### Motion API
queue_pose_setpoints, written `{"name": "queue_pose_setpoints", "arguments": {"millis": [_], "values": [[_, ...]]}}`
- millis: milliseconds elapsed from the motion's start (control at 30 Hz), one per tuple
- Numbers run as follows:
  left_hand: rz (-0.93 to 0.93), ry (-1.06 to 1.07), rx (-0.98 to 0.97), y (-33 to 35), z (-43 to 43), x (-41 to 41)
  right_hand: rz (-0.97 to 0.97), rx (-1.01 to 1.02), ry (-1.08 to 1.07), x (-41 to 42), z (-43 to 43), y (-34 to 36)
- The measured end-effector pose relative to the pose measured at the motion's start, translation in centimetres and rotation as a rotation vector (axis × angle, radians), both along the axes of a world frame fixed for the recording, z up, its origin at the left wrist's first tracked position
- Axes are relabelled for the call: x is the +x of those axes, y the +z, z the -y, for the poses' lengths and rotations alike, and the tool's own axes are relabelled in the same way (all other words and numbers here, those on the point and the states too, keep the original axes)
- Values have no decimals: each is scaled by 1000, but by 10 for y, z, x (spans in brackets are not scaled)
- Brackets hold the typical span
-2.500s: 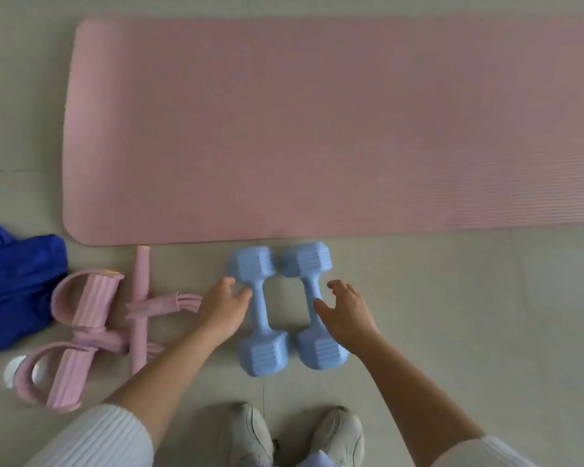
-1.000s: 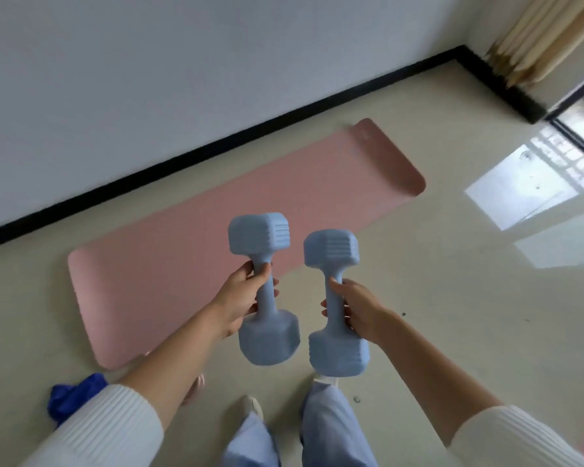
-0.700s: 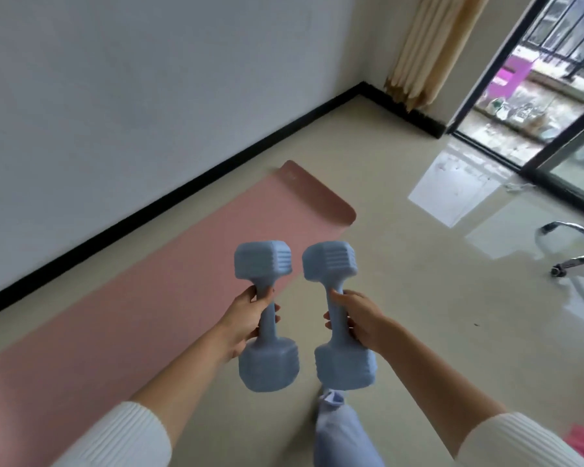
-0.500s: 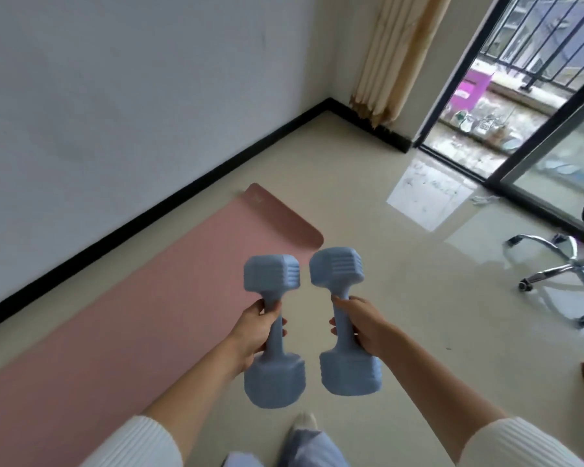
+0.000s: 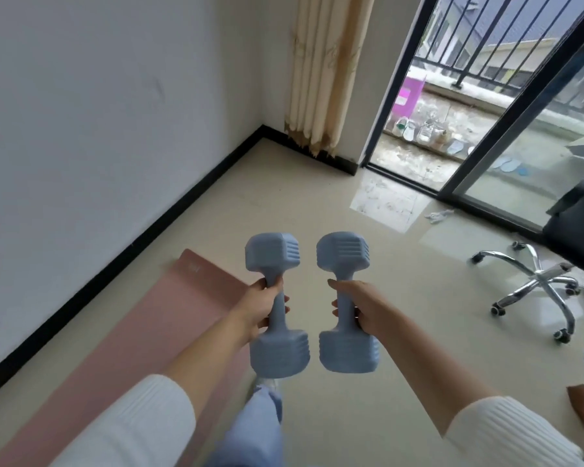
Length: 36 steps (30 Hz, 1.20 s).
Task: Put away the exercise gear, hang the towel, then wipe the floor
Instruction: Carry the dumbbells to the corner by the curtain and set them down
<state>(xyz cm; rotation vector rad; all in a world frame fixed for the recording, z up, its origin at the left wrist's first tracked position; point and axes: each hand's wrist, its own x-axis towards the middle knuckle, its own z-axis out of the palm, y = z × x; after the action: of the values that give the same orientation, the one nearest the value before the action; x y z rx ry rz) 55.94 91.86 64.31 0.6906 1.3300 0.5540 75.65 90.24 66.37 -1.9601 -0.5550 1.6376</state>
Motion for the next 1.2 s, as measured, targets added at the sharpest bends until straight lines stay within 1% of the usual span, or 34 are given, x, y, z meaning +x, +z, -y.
{"name": "queue_pose_setpoints", "arguments": {"millis": [100, 267, 467, 633, 733, 933, 1100, 1200], "values": [[1, -65, -31, 7, -91, 23, -50, -38, -59, 24, -83, 5], [-49, -155, -26, 11, -211, 63, -152, -78, -148, 63, -191, 8], [-32, -182, -38, -11, -365, 144, -226, -98, -234, 138, -341, -10], [-49, -163, -79, -32, -502, 230, -204, -131, -221, 221, -481, -34], [-51, -150, -113, -40, -577, 270, -154, -144, -218, 263, -561, -41], [-67, -159, -156, -50, -701, 324, -152, -179, -238, 318, -677, -55], [-71, -186, -206, -92, -831, 369, -151, -236, -294, 356, -791, -109], [-101, -223, -231, -139, -894, 394, -154, -240, -313, 371, -844, -161]]}}
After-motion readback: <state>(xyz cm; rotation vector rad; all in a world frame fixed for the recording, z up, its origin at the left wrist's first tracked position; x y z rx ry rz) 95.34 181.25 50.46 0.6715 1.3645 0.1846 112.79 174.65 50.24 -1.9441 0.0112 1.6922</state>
